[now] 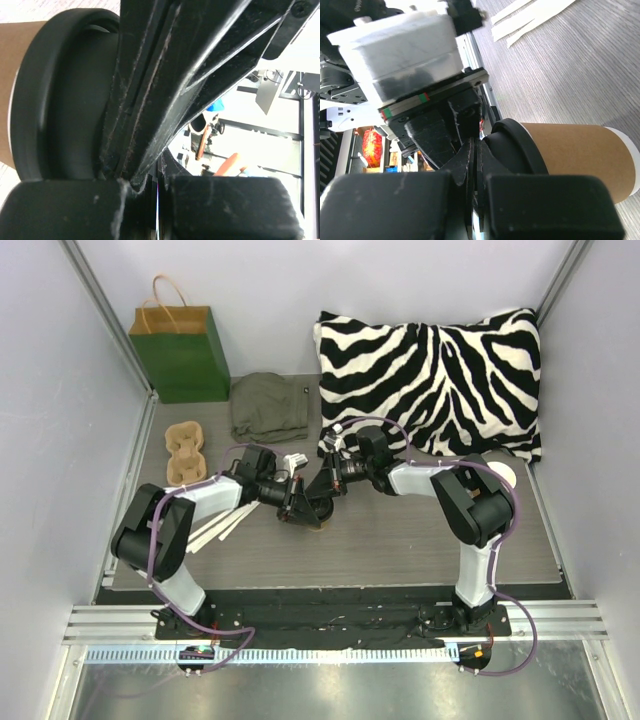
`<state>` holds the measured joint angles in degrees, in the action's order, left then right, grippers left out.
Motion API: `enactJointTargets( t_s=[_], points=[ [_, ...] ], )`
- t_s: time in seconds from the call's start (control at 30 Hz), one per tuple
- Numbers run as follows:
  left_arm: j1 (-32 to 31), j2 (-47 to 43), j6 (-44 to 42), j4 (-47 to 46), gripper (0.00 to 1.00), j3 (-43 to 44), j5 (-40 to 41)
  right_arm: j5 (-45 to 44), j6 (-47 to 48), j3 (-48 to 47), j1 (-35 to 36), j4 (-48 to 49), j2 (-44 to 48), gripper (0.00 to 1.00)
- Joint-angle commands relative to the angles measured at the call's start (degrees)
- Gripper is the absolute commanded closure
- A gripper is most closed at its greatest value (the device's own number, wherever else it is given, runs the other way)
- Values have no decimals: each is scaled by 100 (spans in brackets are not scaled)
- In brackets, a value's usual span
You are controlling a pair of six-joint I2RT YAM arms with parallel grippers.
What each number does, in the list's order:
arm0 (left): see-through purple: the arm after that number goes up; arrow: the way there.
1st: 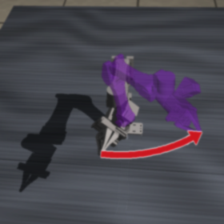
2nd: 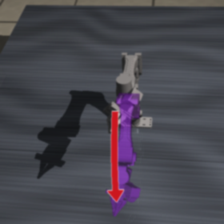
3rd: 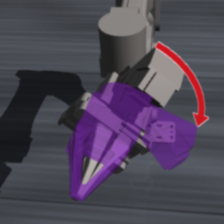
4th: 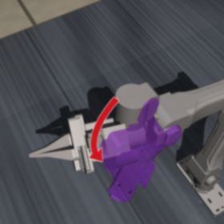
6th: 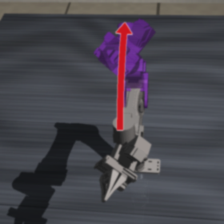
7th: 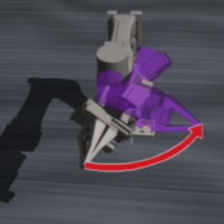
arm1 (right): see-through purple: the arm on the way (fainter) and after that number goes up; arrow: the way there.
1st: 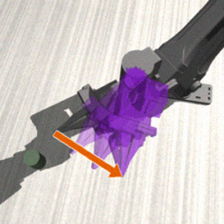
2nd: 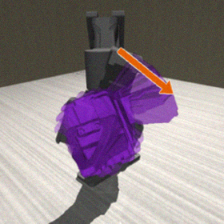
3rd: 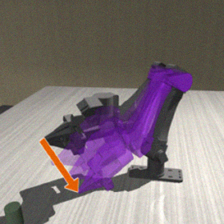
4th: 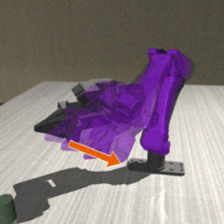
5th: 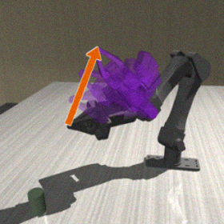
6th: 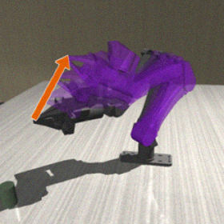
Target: Pack the takeout coffee
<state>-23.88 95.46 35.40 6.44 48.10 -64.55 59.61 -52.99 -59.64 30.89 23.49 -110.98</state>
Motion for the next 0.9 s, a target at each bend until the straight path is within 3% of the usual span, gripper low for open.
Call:
enactJointTargets(
  t_s=[0.0,0.17,0.33,0.53,0.7,0.87],
  points=[
    [85,-509,263,-439,100,-222,691,-319,149,-83,101,-231,128,98],
    [-29,-1353,643,-617,100,173,417,-310,-97,-382,189,-204,595,98],
    [-29,-1451,846,-609,100,244,698,-328,-194,-347,189,-204,604,98],
    [-38,-802,347,-363,100,78,1278,-477,288,-390,163,-756,288,98],
    [-29,-20,-419,786,100,7,1946,-460,483,-321,75,-924,-81,98],
    [68,34,-446,780,100,59,1798,-424,606,-399,66,-995,-152,98]
  ],
)
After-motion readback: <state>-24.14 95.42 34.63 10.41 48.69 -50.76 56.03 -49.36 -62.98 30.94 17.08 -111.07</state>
